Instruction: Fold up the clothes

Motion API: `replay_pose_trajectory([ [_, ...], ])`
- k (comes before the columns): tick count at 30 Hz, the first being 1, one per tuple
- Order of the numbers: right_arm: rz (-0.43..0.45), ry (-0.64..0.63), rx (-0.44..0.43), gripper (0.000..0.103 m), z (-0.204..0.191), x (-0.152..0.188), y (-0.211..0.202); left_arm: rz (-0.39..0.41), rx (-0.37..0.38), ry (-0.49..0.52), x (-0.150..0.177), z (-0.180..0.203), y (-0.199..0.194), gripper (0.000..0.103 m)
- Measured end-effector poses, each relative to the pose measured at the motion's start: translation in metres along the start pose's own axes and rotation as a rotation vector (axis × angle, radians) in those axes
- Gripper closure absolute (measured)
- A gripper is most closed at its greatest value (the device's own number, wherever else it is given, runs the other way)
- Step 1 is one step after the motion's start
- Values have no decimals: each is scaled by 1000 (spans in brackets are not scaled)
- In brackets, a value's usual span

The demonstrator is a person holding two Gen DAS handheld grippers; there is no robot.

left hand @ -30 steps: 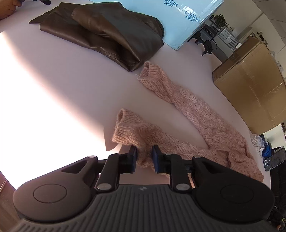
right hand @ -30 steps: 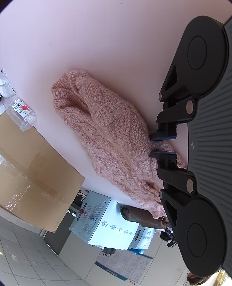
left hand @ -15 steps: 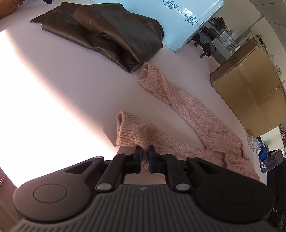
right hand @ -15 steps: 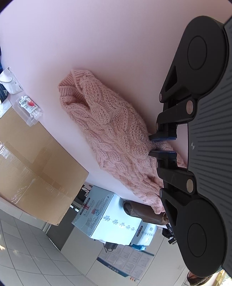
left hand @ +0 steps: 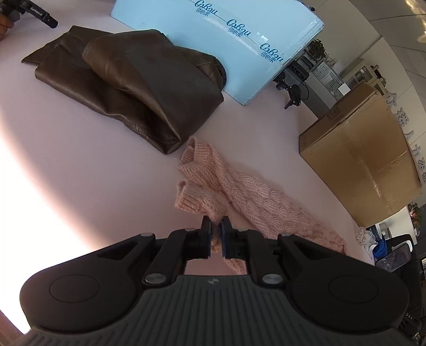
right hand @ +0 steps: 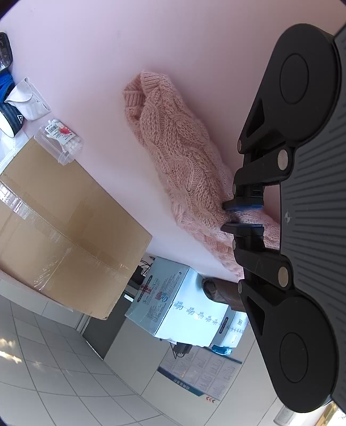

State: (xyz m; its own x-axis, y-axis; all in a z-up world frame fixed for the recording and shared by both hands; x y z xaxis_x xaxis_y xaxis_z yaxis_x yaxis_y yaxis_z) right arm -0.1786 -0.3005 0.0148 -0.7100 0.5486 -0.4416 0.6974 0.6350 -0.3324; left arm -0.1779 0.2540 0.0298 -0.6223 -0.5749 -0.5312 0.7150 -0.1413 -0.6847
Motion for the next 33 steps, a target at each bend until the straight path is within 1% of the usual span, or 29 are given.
replay_pose_trajectory([
  [4,9,6,11,95,-8,-20,19,19,4,16,-27,17,16,97],
  [6,9,18,27,95,-10,-34,32,31,-8,13,-38,21,22,97],
  [10,5,44,83,95,-6,-56,59,51,-73,19,-61,28,42,97],
  [12,-2,64,139,95,2,-65,78,30,-119,11,-68,29,59,96],
  [14,-5,73,173,95,9,-68,90,8,-164,19,-69,29,72,94],
  [15,-3,75,188,94,14,-69,96,2,-189,19,-68,28,77,91],
  [17,8,81,201,86,20,-70,104,12,-200,13,-65,21,81,80],
  [18,14,86,187,78,22,-69,104,21,-198,7,-64,18,79,76],
  [19,15,88,169,65,21,-69,103,43,-196,-7,-64,14,74,70],
  [21,53,84,100,50,17,-71,92,108,-199,-30,-64,11,60,68],
  [22,78,76,88,48,14,-72,86,154,-212,-28,-63,13,51,66],
  [23,115,54,87,48,9,-72,76,206,-242,-3,-62,20,41,62],
  [24,154,31,86,48,4,-73,66,248,-279,37,-61,30,34,61],
  [25,174,21,93,48,2,-73,60,284,-317,109,-58,45,27,60],
  [26,191,17,113,48,-1,-72,51,305,-343,197,-55,63,23,59],
  [27,202,18,125,48,-2,-69,45,314,-345,285,-49,81,22,58],
  [28,212,20,136,45,-3,-66,38,319,-332,379,-39,102,22,56],
  [29,214,30,147,41,-3,-61,31,321,-317,446,-31,119,23,55],
  [30,213,47,159,34,-1,-55,26,315,-297,507,-21,135,26,55],
  [31,214,67,164,30,0,-50,24,304,-277,560,-11,148,30,52],
  [32,211,110,165,29,4,-41,19,286,-257,587,-5,156,36,41],
  [33,208,147,162,25,8,-33,15,260,-236,602,1,162,44,36],
])
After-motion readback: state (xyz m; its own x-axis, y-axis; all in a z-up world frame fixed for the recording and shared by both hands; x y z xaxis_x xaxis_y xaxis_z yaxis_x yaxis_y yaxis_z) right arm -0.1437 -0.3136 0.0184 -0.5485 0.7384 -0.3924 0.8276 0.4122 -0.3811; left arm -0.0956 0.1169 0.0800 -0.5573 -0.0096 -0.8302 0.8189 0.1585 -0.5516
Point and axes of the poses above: each gripper's, at about its wrist camera, not at the fingertips, and y roughly the way its jaws point, z to its right, x to its underside, the point moved 3 cm from there along y, roughly the way its jaws point, and after that the axes turned 3 degrees about -x, right-handed, at the moved point
